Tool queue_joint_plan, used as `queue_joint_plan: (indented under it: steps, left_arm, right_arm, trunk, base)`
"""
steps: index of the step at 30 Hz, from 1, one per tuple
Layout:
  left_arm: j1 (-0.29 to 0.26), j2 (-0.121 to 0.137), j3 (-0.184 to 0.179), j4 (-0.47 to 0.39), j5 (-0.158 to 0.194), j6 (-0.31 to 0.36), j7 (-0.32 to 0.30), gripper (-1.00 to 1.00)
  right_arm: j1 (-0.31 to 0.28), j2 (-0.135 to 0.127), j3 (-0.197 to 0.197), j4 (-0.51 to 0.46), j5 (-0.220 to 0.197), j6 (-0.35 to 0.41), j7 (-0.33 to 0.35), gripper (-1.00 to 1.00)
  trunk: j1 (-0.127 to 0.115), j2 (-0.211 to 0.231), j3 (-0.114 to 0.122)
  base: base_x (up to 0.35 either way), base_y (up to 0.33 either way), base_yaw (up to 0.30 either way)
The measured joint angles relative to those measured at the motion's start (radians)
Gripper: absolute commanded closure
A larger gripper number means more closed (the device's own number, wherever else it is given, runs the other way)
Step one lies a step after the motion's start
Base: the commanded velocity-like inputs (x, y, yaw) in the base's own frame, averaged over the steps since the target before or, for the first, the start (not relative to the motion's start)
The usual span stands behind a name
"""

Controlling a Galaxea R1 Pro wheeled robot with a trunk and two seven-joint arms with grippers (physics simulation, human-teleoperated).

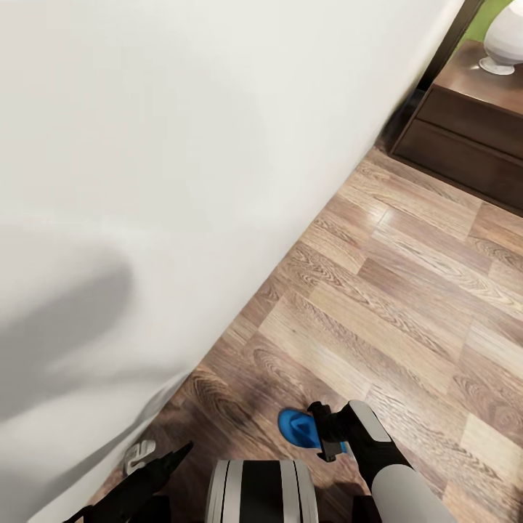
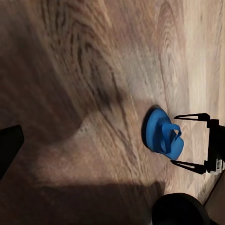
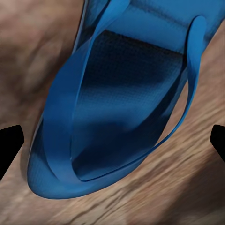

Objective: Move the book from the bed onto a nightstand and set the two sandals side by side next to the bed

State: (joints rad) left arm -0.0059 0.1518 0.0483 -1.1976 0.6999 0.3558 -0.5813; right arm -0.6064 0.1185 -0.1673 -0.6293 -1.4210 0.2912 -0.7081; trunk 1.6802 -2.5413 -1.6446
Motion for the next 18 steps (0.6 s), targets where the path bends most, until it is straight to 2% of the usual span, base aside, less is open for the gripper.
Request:
queue_joint_plan:
  steps: [8, 9, 18]
  left_arm:
    - [0.000, 0.000, 0.000, 0.000, 0.000, 0.000, 0.000, -1.00]
    - [0.000, 0.000, 0.000, 0.000, 0.000, 0.000, 0.000, -1.00]
    - [0.000, 0.000, 0.000, 0.000, 0.000, 0.000, 0.000, -1.00]
  right_arm:
    - [0.000, 0.000, 0.000, 0.000, 0.000, 0.000, 0.000, -1.00]
    - [-0.001, 0.000, 0.000, 0.000, 0.000, 0.000, 0.000, 1.00]
    - [-0.001, 0.000, 0.000, -0.001, 0.002, 0.002, 0.000, 1.00]
  trunk:
    - [0.000, 0.000, 0.000]
    - [0.000, 0.000, 0.000]
    - [0.000, 0.000, 0.000]
  base:
    - [0.000, 0.000, 0.000]
    - [0.000, 0.000, 0.000]
    - [0.000, 0.000, 0.000]
